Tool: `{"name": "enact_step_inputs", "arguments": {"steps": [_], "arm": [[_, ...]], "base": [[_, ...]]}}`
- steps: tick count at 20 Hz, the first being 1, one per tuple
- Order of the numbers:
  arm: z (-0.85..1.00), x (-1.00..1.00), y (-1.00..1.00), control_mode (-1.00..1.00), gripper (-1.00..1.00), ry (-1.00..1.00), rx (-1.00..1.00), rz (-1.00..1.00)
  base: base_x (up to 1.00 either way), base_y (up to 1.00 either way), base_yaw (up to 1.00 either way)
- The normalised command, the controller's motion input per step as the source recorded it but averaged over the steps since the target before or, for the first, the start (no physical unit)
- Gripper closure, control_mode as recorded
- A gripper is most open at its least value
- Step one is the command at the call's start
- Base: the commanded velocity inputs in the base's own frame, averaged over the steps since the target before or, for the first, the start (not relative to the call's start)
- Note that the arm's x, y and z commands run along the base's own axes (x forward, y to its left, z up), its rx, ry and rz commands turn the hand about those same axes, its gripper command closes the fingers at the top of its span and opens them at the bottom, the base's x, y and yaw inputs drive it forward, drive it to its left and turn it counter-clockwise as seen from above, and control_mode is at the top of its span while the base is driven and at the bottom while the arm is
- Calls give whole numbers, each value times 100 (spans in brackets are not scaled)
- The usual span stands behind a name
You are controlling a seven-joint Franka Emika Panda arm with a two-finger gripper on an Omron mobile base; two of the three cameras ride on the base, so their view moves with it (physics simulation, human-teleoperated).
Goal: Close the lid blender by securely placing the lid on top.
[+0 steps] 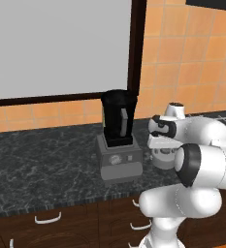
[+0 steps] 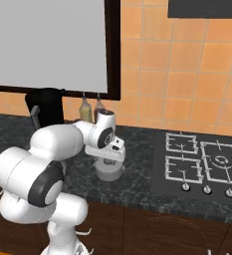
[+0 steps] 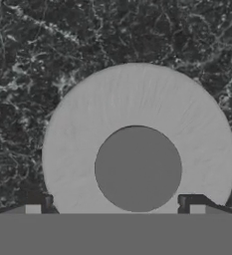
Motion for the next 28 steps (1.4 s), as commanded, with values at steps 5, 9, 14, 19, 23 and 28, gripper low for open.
{"name": "enact_step_inputs", "arguments": {"steps": [5,9,14,19,23,28], "arm": [[-14,26,-2,-100,-100,0,0,0],[-16,21,-9,-100,-100,0,0,0],[-26,3,-2,-100,100,0,0,0],[6,-12,12,-100,100,0,0,0],[96,-22,5,-100,100,0,0,0],[100,-27,10,-100,100,-4,-1,0]], "base": [[0,0,0],[0,0,0],[0,0,0],[0,0,0],[0,0,0],[0,0,0]]}}
